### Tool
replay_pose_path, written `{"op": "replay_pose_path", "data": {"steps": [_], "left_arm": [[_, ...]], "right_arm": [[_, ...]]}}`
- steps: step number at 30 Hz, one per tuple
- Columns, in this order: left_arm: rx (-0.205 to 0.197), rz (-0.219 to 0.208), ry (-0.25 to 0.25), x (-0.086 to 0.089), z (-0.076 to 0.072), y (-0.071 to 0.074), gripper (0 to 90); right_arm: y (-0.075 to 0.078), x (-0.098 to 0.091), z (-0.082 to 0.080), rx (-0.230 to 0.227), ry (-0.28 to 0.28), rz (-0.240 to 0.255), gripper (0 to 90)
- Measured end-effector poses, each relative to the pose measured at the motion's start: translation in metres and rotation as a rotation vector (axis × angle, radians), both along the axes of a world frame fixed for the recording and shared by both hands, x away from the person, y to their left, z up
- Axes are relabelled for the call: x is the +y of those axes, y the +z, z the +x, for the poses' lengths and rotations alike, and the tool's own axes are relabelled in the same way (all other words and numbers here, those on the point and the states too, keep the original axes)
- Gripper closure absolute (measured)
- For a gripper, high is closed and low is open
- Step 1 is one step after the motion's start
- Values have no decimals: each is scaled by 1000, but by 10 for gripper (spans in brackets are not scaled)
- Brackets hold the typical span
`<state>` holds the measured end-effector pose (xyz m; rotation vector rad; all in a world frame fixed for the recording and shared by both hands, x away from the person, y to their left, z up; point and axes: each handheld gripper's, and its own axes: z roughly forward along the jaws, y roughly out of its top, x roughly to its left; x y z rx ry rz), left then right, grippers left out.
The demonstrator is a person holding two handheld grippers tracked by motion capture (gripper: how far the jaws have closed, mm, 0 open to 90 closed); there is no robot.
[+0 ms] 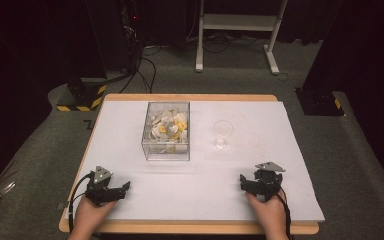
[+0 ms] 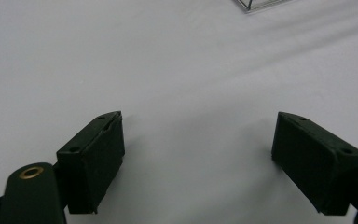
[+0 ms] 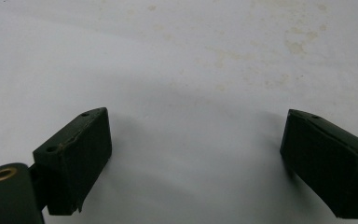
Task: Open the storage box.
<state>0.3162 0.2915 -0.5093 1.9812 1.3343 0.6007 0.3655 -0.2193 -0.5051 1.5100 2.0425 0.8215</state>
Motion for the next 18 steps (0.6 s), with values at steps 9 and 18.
{"op": "replay_pose_path", "data": {"steps": [9,18], "left_arm": [[12,0,-9,0,3,0,151],[11,9,-10,-1,3,0,145]], "right_arm": [[0,0,0,1,-2,2,85],[0,0,0,-1,0,0,85]]}}
